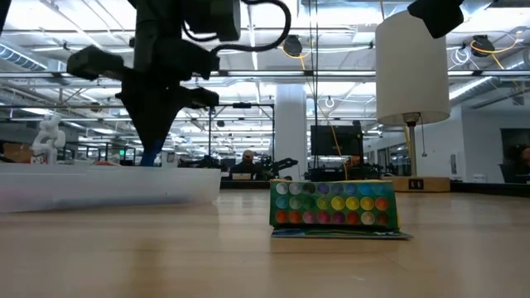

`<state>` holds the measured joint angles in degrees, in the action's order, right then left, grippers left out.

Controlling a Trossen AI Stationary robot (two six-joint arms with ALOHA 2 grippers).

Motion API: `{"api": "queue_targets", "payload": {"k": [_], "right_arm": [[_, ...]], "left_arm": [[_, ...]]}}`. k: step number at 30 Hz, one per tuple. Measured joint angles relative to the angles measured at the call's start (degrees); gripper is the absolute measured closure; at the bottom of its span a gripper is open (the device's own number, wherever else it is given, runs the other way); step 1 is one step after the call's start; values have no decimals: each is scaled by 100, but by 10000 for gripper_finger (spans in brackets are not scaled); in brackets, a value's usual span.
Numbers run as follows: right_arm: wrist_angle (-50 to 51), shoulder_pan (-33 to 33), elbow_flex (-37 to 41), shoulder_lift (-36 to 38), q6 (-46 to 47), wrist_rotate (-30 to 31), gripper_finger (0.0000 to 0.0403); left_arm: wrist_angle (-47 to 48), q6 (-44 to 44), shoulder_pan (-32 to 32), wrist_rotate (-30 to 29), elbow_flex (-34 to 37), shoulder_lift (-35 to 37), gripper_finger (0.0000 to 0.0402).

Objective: Pack school essentials
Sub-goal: Put the blue eraser into the supply box

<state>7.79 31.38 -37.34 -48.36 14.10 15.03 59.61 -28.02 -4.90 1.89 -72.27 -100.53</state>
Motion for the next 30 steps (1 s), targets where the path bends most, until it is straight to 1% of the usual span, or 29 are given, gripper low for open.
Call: {"api": "queue_targets", "payload": {"k": [3, 6, 10, 13, 17, 21, 30], "right_arm": [[0, -43, 0, -2, -2, -4, 64], [7, -46, 0, 0, 9, -2, 64], [16, -46, 0, 0, 12, -7, 64], [17, -44, 0, 5, 12, -8, 64], [16, -44, 0, 4, 13, -9, 64], [17, -44, 0, 4, 12, -20, 64], [17, -44, 0, 4, 15, -28, 64]], "left_arm": [[-8, -612, 2, -15, 84, -110, 355], [-118, -1014, 34, -20, 81, -241, 351], [-368, -1152, 93, -18, 81, -395, 364], [-386, -1370, 118, 2, 79, -478, 372], [-406, -1444, 113, -86, 79, -516, 369], [-436, -1322, 103, -412, 79, -540, 339], [-888, -1159, 34, -1032, 81, -537, 249]]}}
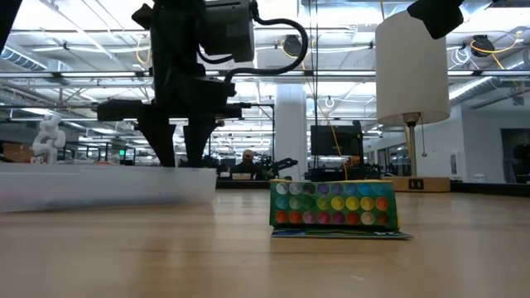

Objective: Pack school essentials
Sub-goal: Put the blue eraser into the supply box, then put the yellow crayon box into the supply box

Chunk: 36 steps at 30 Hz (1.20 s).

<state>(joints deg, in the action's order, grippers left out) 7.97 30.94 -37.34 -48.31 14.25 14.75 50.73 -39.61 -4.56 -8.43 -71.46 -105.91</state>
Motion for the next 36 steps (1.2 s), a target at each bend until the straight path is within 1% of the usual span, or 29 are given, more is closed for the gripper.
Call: {"api": "queue_targets", "payload": {"k": [3, 7, 9, 11, 13, 16, 18, 20, 23, 26, 29, 33, 36], "right_arm": [[0, 0, 0, 0, 1, 0, 64], [2, 0, 0, 0, -1, 0, 64], [2, 0, 0, 0, 0, 5, 64], [1, -23, -1, -14, 1, 21, 64], [-7, -68, -4, -80, 7, 41, 64], [-9, -105, -7, -305, 157, 50, 64], [-9, -125, -7, -541, 167, 41, 64], [-76, -126, -7, -835, 139, 40, 64], [-97, -127, -7, -1310, 73, 22, 64], [-317, -135, -7, -1787, -43, 13, 64], [-582, -138, -7, -2166, -210, 0, 64], [-890, -187, -4, -2496, -357, -63, 64], [-1163, -268, -4, -2650, -251, -125, 64]], "left_arm": [[-76, 241, -84, -286, -6, 0, 225], [259, 1122, -301, -963, -368, 58, 212], [473, 1666, -458, -1223, -677, 94, 215], [703, 2173, -637, -1289, -975, 159, 223], [648, 2646, -826, -1292, -1270, 211, 235], [437, 3429, -1173, -1317, -1450, 321, 256], [49, 3771, -1426, -1328, -1475, 316, 269], [-135, 4009, -1714, -1404, -1451, 295, 282], [-1131, 4158, -2076, -1458, -1308, 218, 294], [-1826, 4127, -2366, -1513, -1097, 184, 297], [-2847, 4131, -2589, -1695, -842, 205, 291], [-3552, 4243, -2837, -2011, -547, 194, 266], [-4142, 4668, -2912, -2146, -172, 201, 241]]}}
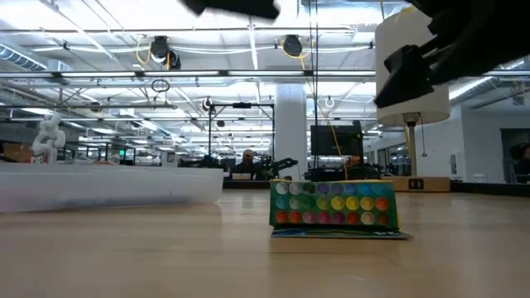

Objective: Pack school essentials
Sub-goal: Put the yellow crayon box into the supply box

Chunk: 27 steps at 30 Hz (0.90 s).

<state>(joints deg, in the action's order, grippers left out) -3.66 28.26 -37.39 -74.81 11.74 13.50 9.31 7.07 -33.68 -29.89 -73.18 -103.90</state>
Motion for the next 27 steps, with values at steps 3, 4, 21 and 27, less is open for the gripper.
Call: {"api": "queue_targets", "payload": {"k": [3, 4, 21, 27], "right_arm": [[-273, -73, -5, -149, 333, 85, 64], [-271, -105, -13, -206, 342, 40, 63], [-1291, -349, -26, -1164, -46, -455, 49], [-1281, -351, -26, -1164, -192, -472, 49]], "left_arm": [[-363, 299, -51, -18, 294, -9, 219], [-470, 426, -71, -22, 354, -9, 213], [-1354, 1222, -179, 439, 605, -754, 201], [-1370, 1401, -129, 460, 603, -1022, 202]]}}
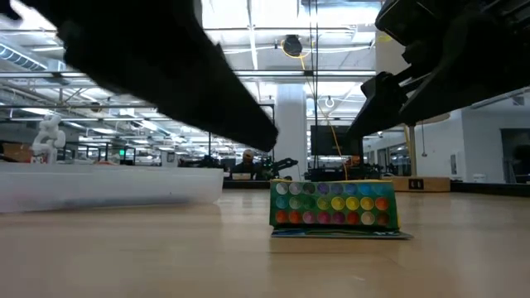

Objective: Pack school essentials
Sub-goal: Put the yellow crayon box into the supply box

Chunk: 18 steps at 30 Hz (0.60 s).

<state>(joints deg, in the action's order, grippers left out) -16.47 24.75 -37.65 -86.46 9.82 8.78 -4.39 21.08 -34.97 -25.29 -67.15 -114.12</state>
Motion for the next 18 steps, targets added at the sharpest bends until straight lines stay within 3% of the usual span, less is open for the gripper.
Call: {"api": "queue_targets", "payload": {"k": [11, 18], "right_arm": [[4, -2, 0, 2, -4, -2, 49], [35, -2, 2, 4, -4, 1, 49]], "left_arm": [[22, 43, 266, 257, 2, -402, 202], [37, 132, 520, -208, 2, -529, 202]]}}
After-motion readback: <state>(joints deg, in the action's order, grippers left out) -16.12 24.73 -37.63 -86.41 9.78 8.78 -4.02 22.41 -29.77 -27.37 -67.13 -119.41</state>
